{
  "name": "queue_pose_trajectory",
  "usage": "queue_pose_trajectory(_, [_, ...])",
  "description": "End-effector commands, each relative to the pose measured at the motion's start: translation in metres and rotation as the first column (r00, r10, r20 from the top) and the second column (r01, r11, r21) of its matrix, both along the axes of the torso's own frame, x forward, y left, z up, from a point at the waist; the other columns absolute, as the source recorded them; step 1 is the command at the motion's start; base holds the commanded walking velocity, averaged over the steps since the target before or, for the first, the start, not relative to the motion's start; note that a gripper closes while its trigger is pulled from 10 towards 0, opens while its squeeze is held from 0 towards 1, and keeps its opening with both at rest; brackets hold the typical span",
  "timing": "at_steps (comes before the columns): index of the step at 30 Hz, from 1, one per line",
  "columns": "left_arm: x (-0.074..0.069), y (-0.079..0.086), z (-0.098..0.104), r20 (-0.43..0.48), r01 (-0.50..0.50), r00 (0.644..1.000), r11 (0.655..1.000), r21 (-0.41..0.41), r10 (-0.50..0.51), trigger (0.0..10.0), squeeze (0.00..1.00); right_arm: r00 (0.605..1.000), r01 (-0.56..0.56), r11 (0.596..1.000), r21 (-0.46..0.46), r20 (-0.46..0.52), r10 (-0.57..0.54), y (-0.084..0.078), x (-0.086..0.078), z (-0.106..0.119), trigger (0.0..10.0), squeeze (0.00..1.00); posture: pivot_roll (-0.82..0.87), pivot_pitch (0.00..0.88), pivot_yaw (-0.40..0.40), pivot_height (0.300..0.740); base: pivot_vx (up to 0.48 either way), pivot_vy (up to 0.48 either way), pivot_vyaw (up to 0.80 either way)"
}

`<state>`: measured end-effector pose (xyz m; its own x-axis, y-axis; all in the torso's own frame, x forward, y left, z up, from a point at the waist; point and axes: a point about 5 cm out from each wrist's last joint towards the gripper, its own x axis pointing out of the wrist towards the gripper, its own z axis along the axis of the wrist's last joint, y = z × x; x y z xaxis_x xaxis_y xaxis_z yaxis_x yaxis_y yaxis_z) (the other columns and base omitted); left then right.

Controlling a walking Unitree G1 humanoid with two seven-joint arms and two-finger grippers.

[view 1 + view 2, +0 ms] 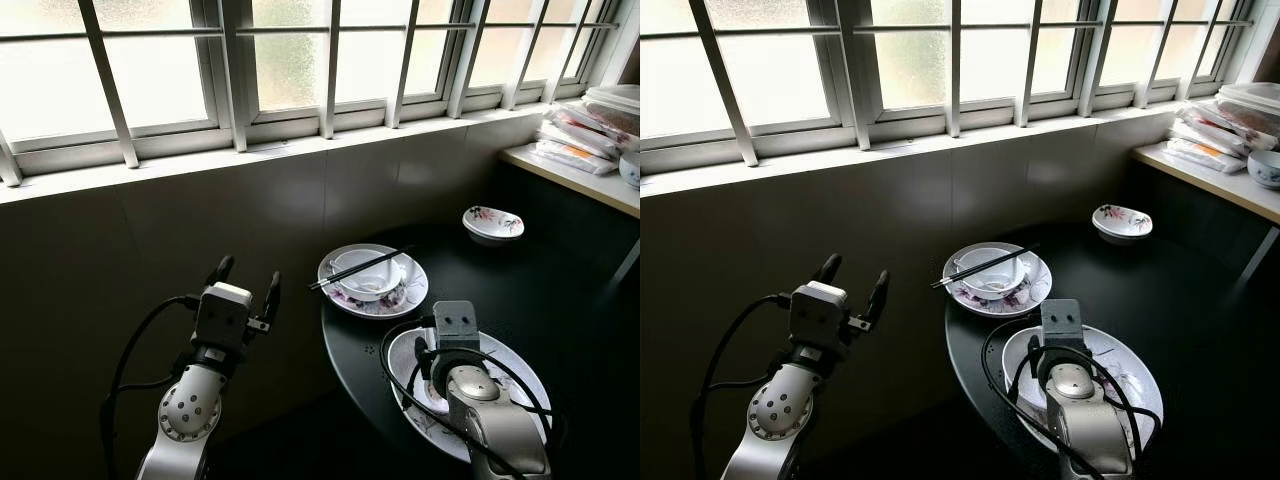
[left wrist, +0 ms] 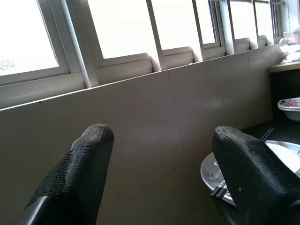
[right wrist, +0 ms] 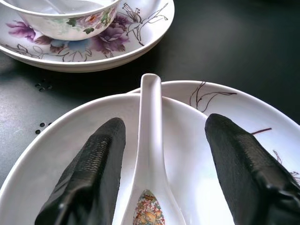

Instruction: Kitchen organization

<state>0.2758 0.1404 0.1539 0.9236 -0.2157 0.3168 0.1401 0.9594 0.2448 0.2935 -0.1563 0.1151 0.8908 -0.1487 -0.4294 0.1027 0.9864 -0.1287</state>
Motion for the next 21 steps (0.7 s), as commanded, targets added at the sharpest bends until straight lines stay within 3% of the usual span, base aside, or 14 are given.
queue_pose_trajectory(1, [0.002,0.002,-0.003,-0.020,-0.011,1.000,1.000,0.013,0.011,10.0,0.00,1.000,0.000,1.000,0.026,-0.020,0.000,-0.003,0.004,-0.002,10.0,0.00,0.02,0.000,-0.041,0.740,0.000,0.000,0.00])
queue_pose_trajectory(7, [0.003,0.002,-0.004,-0.029,-0.014,0.999,1.000,0.023,0.015,10.0,0.00,0.998,-0.012,0.997,0.081,-0.067,0.018,-0.007,0.016,-0.010,10.0,0.00,0.02,0.000,-0.041,0.740,0.000,0.000,0.00])
queue_pose_trajectory(17, [0.003,0.004,-0.005,-0.035,-0.023,0.999,0.999,0.031,0.025,10.0,0.00,0.993,-0.019,0.990,0.139,-0.112,0.035,0.000,0.018,-0.019,10.0,0.00,0.03,0.000,-0.045,0.740,0.000,0.000,0.00])
queue_pose_trajectory(18, [0.002,0.005,-0.005,-0.036,-0.024,0.999,0.999,0.032,0.025,10.0,0.00,0.993,-0.022,0.990,0.140,-0.113,0.038,0.002,0.018,-0.020,7.0,0.00,0.03,0.000,-0.045,0.740,0.000,0.000,0.00])
queue_pose_trajectory(19, [0.002,0.005,-0.005,-0.036,-0.024,0.999,0.999,0.032,0.025,10.0,0.00,0.993,-0.022,0.990,0.140,-0.113,0.038,0.002,0.018,-0.020,7.0,0.00,0.03,0.000,-0.045,0.740,0.000,0.000,0.00])
queue_pose_trajectory(20, [0.003,0.004,-0.005,-0.037,-0.023,0.999,0.999,0.033,0.025,10.0,0.00,0.993,-0.023,0.990,0.142,-0.114,0.039,0.002,0.018,-0.021,5.5,0.00,0.03,0.000,-0.045,0.740,0.000,0.000,0.00])
queue_pose_trajectory(21, [0.003,0.004,-0.005,-0.038,-0.023,0.999,0.999,0.034,0.024,10.0,0.00,0.992,-0.025,0.989,0.149,-0.116,0.043,0.003,0.017,-0.021,3.0,0.00,0.03,0.000,-0.044,0.740,0.000,0.000,0.00])
